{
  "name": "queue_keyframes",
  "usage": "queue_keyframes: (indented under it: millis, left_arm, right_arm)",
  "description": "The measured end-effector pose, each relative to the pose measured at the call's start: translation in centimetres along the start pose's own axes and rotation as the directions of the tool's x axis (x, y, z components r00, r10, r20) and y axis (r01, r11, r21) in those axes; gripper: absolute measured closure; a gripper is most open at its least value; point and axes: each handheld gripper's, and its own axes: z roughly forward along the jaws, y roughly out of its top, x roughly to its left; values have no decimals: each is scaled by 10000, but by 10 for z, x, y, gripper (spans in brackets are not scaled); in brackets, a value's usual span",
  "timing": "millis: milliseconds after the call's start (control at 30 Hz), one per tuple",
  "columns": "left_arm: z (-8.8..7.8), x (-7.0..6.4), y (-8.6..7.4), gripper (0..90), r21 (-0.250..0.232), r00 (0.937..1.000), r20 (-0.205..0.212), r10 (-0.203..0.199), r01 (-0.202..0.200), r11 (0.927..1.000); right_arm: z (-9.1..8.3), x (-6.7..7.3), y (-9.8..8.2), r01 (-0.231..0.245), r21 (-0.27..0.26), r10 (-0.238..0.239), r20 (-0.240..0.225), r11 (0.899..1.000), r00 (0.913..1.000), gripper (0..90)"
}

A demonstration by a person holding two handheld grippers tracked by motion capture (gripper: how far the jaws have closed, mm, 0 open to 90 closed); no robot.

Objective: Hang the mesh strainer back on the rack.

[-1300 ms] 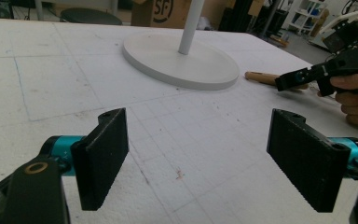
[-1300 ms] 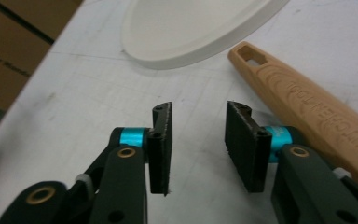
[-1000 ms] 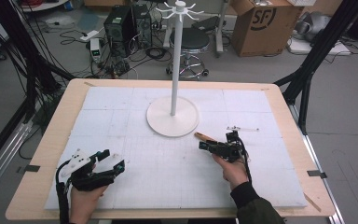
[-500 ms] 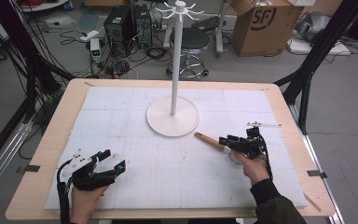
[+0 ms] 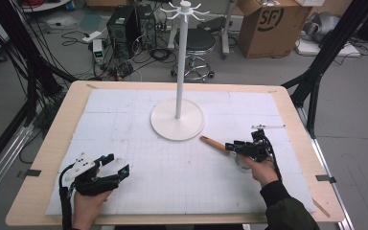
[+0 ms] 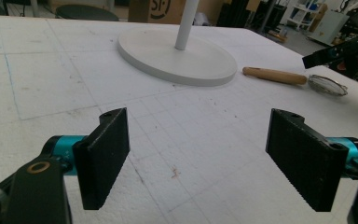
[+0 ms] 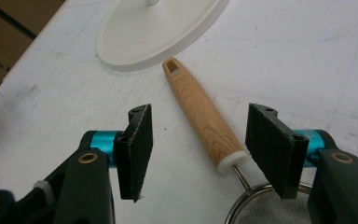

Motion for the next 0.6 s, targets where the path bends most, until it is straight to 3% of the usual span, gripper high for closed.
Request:
queue_keyframes:
  millis: [200, 300, 600]
  left_arm:
    - [1, 0, 0, 221, 33, 10000, 34, 33, -33, 10000]
    - [1, 0, 0, 220, 42, 10000, 24, 43, -43, 10000]
    - [0, -1, 0, 220, 6, 10000, 66, 25, -25, 10000]
  right_arm:
    - [12, -2, 0, 80, 596, -79, -28, 9982, 10000, 402]
    - [18, -2, -1, 250, 949, -271, 200, 9952, 9994, 406]
    - [20, 1, -2, 362, 1144, -416, 458, 9928, 9981, 424]
